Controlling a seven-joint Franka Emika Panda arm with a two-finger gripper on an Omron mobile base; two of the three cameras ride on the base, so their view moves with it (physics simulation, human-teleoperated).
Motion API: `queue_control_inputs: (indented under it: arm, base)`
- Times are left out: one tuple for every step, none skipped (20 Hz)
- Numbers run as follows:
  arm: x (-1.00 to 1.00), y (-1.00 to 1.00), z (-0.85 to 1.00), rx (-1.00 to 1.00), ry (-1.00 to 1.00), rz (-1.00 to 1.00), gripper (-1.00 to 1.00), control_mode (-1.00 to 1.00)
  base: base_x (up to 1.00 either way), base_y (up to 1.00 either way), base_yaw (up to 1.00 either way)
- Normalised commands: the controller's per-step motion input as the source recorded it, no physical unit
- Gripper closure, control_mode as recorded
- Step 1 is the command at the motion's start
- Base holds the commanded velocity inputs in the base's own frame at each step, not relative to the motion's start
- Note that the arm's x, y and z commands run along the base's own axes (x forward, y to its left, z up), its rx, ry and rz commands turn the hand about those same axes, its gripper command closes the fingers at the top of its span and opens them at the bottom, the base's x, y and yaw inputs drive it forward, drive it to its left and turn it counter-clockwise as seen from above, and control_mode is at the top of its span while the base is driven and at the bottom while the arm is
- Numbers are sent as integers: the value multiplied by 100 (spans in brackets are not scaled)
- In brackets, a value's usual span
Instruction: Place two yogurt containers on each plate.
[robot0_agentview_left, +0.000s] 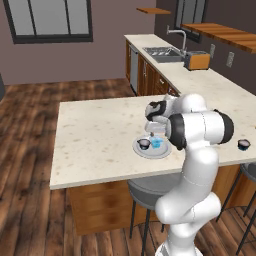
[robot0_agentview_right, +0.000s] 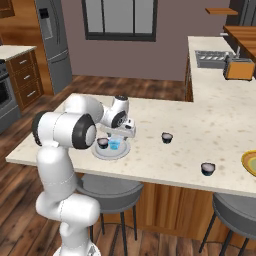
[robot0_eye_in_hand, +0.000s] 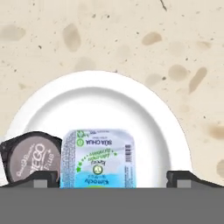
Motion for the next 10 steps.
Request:
queue_control_inputs:
  arm:
    - [-8, 6, 41, 3, 0, 0, -100, -100]
    - [-10, 4, 36, 3, 0, 0, -100, -100]
    - [-11, 0, 36, 4, 0, 0, -100, -100]
    - [-20, 0, 40, 4, 0, 0, -100, -100]
    - [-32, -5, 47, 5, 0, 0, -100, -100]
    - [-43, -5, 47, 5, 0, 0, -100, -100]
    - [-56, -11, 43, 5, 1, 0, -100, -100]
    - [-77, -22, 36, 3, 6, -3, -100, -100]
    - [-87, -28, 28, 0, 12, -6, -100, -100]
    - [-98, -32, 23, 1, 11, -6, -100, -100]
  base:
    - [0, 0, 0]
    - [0, 0, 0]
    - [0, 0, 0]
    - [0, 0, 0]
    - [0, 0, 0]
    - [0, 0, 0]
    - [0, 0, 0]
    - [0, 0, 0]
    - [0, 0, 0]
    - [0, 0, 0]
